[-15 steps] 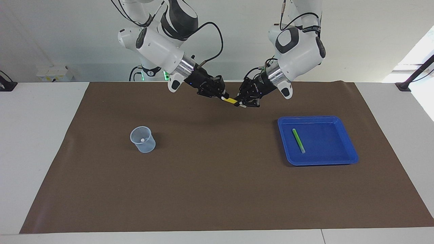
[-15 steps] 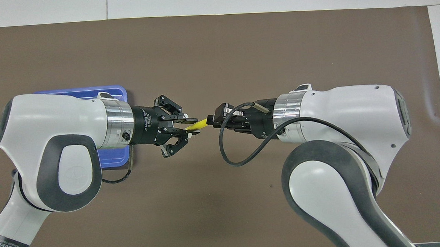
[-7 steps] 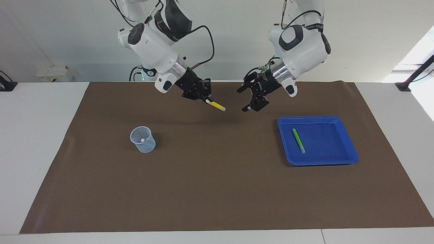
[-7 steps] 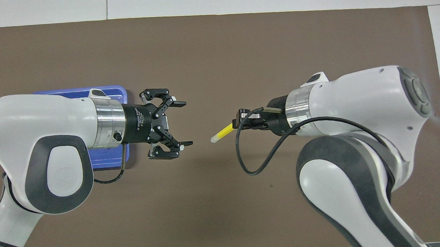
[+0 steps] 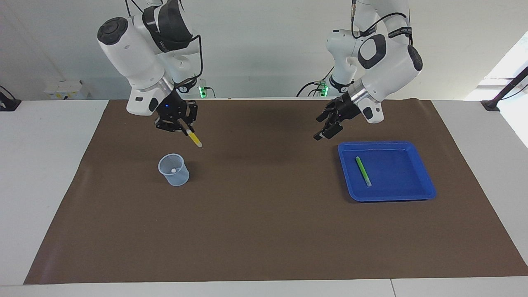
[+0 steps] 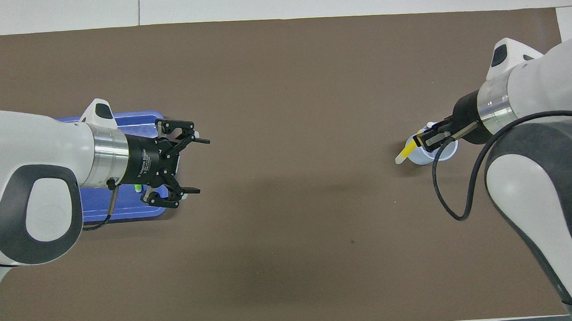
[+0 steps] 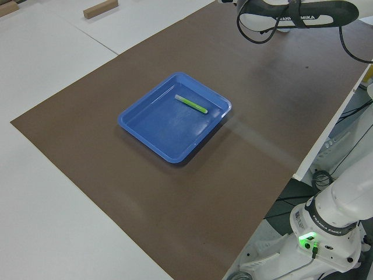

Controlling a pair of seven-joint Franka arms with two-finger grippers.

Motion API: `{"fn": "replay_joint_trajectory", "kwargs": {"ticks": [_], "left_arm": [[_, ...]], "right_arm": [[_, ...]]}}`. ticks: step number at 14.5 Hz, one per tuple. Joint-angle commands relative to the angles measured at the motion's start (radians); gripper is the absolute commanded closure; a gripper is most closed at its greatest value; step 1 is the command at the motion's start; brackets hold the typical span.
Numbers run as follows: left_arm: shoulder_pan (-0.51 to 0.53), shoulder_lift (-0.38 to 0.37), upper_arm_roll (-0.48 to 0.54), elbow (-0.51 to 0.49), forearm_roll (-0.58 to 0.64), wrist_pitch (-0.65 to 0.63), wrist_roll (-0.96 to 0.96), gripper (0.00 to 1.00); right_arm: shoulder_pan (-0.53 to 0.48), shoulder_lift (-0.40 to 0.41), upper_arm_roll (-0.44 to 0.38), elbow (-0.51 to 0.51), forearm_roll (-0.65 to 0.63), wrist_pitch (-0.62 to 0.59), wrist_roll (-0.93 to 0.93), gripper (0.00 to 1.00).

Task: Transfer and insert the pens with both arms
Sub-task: 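Insert the yellow pen into the white cup with the right gripper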

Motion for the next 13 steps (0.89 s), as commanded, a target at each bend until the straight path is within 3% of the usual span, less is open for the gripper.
{"fn": "replay_joint_trajectory", "kwargs": {"ticks": [1,6,10,12,13], "left_arm": [[0.046,-0.014,-0.002,-0.026,0.087,-0.02,0.177,0.0],[0.174,0.063,-0.002,-0.021,0.275,0.014,0.766,0.0],[0.177,0.145,-0.004,-0.026,0.436,0.127,0.973,0.0],[0.177,0.184,-0.002,-0.026,0.452,0.164,1.062,0.0],[0.177,0.204,-0.002,-0.026,0.476,0.183,1.098,0.0]], "right_arm": [[-0.012,0.02,0.011,0.024,-0.107,-0.006,-0.138,1.0],[-0.044,0.048,0.012,-0.05,-0.126,0.106,-0.252,1.0],[-0.054,0.013,0.012,-0.134,-0.124,0.148,-0.249,1.0],[-0.055,0.003,0.012,-0.16,-0.124,0.172,-0.25,1.0],[-0.055,0.0,0.012,-0.171,-0.124,0.174,-0.249,0.9]]}}
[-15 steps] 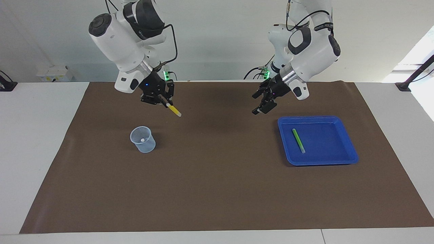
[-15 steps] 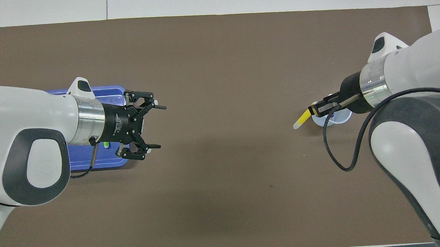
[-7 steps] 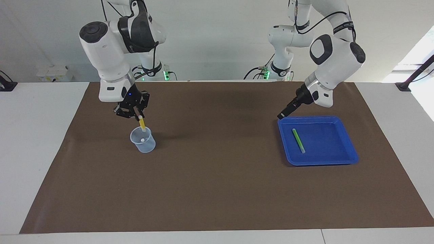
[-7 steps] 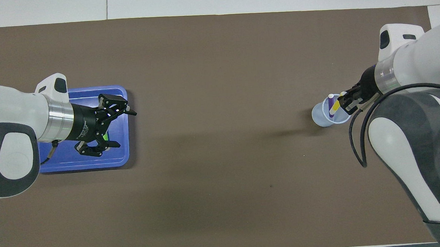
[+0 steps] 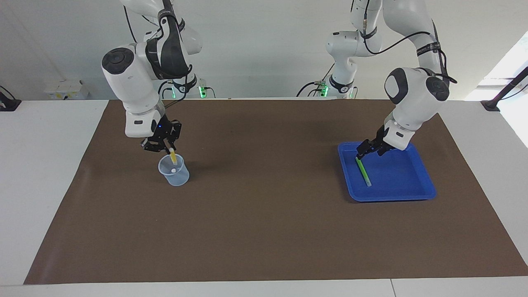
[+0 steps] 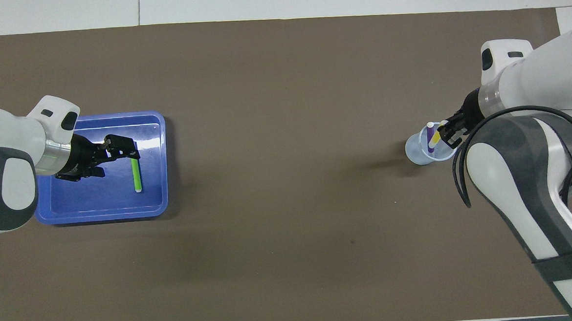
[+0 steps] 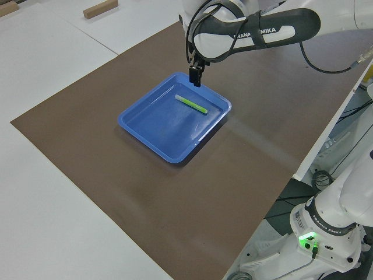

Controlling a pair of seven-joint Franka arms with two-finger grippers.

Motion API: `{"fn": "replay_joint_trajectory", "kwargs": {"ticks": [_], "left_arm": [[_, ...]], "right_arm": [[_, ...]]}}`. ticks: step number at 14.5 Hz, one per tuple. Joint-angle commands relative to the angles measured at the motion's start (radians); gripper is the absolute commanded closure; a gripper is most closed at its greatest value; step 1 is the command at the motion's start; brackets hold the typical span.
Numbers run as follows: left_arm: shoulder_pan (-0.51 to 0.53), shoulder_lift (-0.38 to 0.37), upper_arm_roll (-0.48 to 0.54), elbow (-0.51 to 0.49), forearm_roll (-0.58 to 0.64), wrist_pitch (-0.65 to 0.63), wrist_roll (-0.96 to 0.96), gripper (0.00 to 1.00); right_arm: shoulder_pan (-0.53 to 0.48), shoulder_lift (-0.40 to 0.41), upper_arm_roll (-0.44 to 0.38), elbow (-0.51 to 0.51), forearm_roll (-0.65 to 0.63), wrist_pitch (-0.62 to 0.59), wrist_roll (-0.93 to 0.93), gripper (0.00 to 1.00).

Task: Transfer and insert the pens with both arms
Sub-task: 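Insert the yellow pen into the white cup with the right gripper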

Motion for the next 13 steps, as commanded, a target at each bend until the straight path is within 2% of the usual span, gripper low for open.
{"fn": "replay_joint_trajectory", "kwargs": {"ticks": [1,2,3,4,6,7,9,11,13], "left_arm": [[-0.005,0.05,0.0,-0.005,0.105,0.067,0.091,0.0],[-0.005,0.064,-0.001,-0.006,0.13,0.083,0.091,0.0],[-0.008,0.081,-0.001,-0.006,0.136,0.095,0.093,0.01],[-0.011,0.098,-0.001,-0.006,0.136,0.106,0.093,0.03],[-0.01,0.121,-0.001,-0.008,0.136,0.126,0.091,0.12],[-0.008,0.127,-0.003,-0.009,0.136,0.141,0.091,0.14],[-0.016,0.144,-0.003,-0.019,0.136,0.158,0.084,0.2],[-0.019,0.155,-0.001,-0.019,0.136,0.167,0.084,0.27],[-0.019,0.155,-0.001,-0.02,0.136,0.166,0.082,0.38]], "right_arm": [[-0.016,-0.046,0.012,-0.061,-0.018,0.028,-0.013,0.67],[-0.015,-0.044,0.012,-0.059,-0.018,0.028,-0.009,0.42],[-0.013,-0.044,0.012,-0.055,-0.018,0.028,-0.009,0.27],[-0.015,-0.041,0.012,-0.05,-0.018,0.027,-0.009,0.14],[-0.015,-0.029,0.013,0.0,0.0,0.001,-0.009,0.02],[-0.007,-0.021,0.015,0.028,0.032,-0.023,-0.006,0.0],[-0.004,-0.013,0.013,0.057,0.185,-0.077,0.029,0.0],[0.001,-0.021,0.015,0.057,0.288,-0.114,0.173,0.0],[0.004,-0.026,0.021,0.051,0.406,-0.116,0.368,0.0]]}}
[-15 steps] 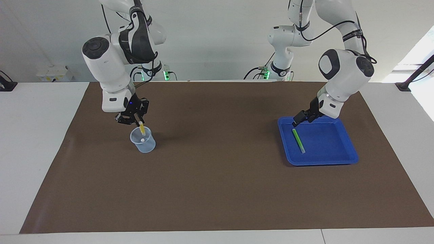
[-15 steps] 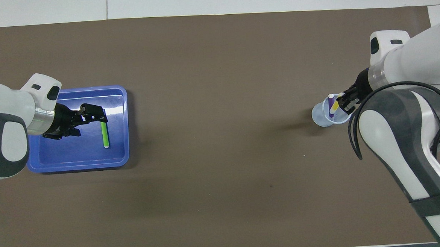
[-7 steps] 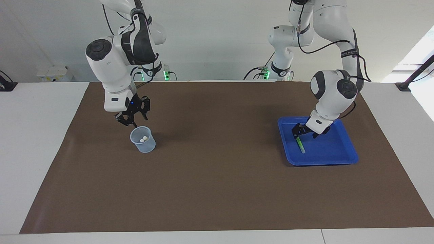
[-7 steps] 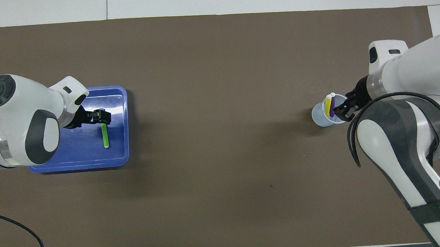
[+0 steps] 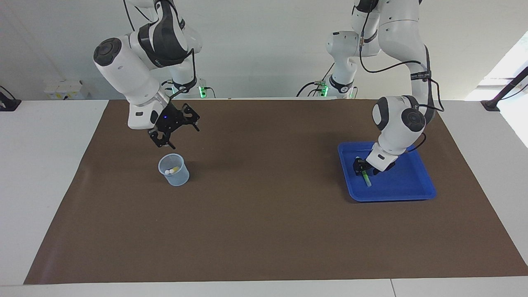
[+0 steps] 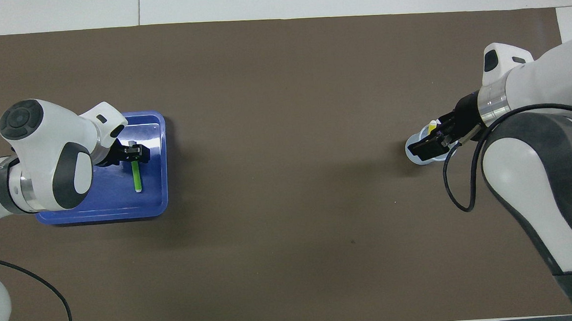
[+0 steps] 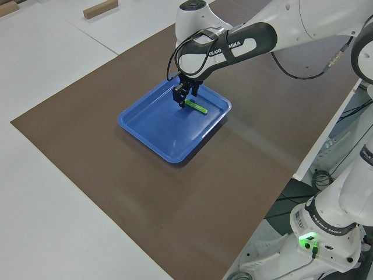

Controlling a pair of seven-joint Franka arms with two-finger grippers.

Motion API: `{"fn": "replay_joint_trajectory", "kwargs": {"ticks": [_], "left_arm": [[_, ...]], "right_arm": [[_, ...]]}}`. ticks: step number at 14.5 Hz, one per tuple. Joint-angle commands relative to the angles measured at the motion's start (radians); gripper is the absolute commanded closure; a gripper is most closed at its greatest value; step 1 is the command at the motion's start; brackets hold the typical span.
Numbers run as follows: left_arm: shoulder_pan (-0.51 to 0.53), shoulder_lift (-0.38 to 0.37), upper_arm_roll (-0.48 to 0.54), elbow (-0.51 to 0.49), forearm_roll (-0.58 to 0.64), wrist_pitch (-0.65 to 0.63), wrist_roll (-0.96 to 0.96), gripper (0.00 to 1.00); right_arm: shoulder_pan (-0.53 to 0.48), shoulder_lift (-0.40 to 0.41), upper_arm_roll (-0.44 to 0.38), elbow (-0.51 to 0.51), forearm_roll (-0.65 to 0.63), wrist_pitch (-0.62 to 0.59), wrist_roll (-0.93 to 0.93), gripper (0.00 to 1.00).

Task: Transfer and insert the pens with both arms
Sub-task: 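Insert the yellow pen into the white cup with the right gripper, then grasp the green pen with the left gripper while the right gripper withdraws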

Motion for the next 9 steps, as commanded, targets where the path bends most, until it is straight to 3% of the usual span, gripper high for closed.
{"fn": "replay_joint_trajectory", "kwargs": {"ticks": [1,4,6,9], "left_arm": [[-0.008,-0.004,0.006,-0.019,0.02,0.026,0.0,0.44],[-0.008,-0.004,0.006,-0.026,0.02,0.028,-0.001,0.68],[-0.008,-0.004,0.006,-0.026,0.02,0.024,-0.001,1.0],[-0.007,-0.004,0.005,-0.018,0.02,0.015,-0.001,1.0]], "right_arm": [[-0.002,-0.008,0.026,-0.005,0.139,-0.008,0.254,0.0],[0.011,-0.008,0.072,-0.008,0.231,0.023,0.489,0.0],[0.044,-0.011,0.072,-0.029,0.309,0.09,0.636,0.0],[0.102,-0.011,0.072,-0.062,0.37,0.204,0.776,0.0]]}}
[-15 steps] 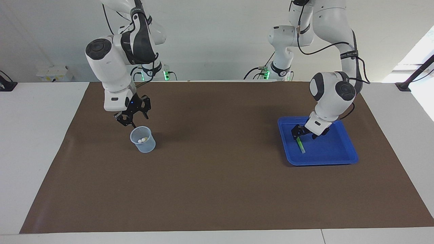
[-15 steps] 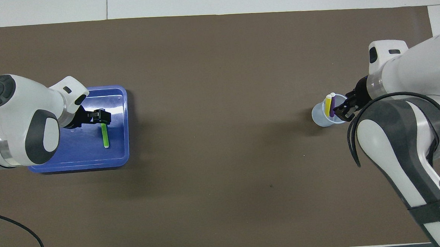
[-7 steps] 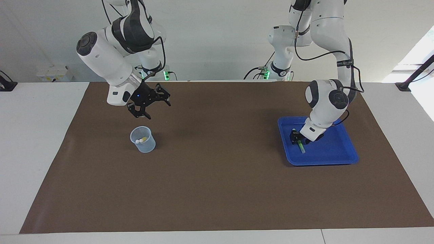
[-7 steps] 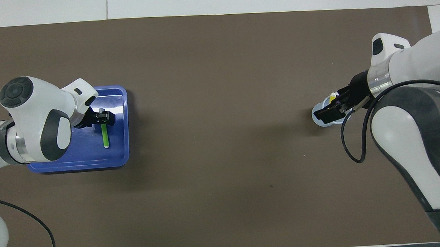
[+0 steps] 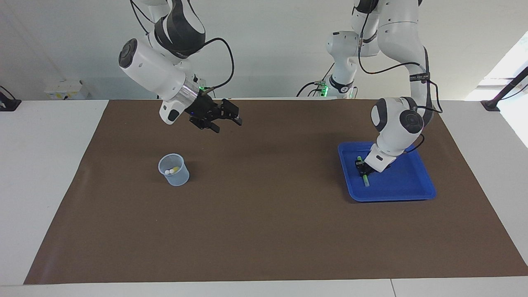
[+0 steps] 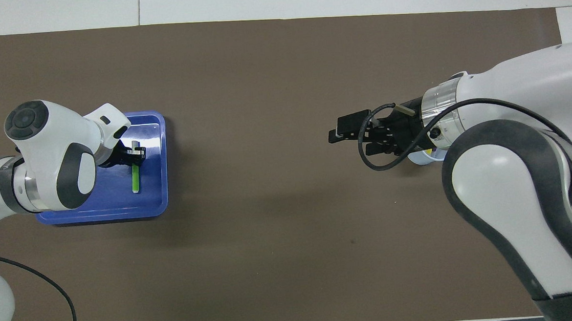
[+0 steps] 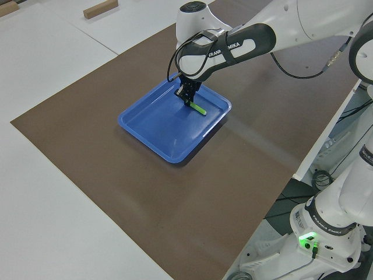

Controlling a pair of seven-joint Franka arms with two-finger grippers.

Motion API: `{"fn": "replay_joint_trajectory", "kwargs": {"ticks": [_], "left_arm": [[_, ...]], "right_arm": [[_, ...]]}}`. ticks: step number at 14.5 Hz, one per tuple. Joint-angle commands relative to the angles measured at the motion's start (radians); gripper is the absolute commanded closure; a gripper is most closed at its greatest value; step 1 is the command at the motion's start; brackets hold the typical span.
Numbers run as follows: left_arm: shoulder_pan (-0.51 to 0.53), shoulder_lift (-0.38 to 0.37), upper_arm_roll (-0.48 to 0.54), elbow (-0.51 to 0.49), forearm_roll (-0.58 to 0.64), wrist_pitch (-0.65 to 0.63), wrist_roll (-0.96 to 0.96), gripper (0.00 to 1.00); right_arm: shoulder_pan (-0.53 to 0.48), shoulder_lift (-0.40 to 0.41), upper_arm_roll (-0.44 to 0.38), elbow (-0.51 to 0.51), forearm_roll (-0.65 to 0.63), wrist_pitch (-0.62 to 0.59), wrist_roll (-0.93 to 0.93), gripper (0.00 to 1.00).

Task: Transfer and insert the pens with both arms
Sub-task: 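Grasp the green pen with the left gripper while the right gripper withdraws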

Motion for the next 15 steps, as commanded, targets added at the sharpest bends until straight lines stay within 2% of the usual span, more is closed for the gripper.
{"fn": "replay_joint_trajectory", "kwargs": {"ticks": [1,4,6,8,11,15], "left_arm": [[-0.004,-0.007,0.005,-0.012,0.019,0.012,-0.003,1.0],[0.002,-0.007,0.003,0.038,0.01,-0.063,-0.017,1.0],[0.002,-0.015,0.002,0.096,-0.006,-0.161,-0.058,1.0],[-0.001,-0.035,0.002,0.155,-0.082,-0.284,-0.144,1.0],[-0.007,-0.064,0.0,0.265,-0.231,-0.478,-0.43,1.0],[-0.056,-0.134,-0.003,0.27,-0.389,-0.522,-0.853,1.0]], "right_arm": [[0.048,-0.013,0.002,-0.05,0.04,0.085,0.115,0.0],[0.067,-0.02,0.002,-0.063,0.079,0.104,0.18,0.0],[0.072,-0.025,0.002,-0.083,0.116,0.144,0.183,0.0],[0.095,-0.025,0.002,-0.086,0.119,0.161,0.185,0.0],[0.099,-0.027,0.002,-0.087,0.119,0.161,0.186,0.0],[0.162,-0.034,0.003,-0.103,0.119,0.179,0.189,0.0]]}}
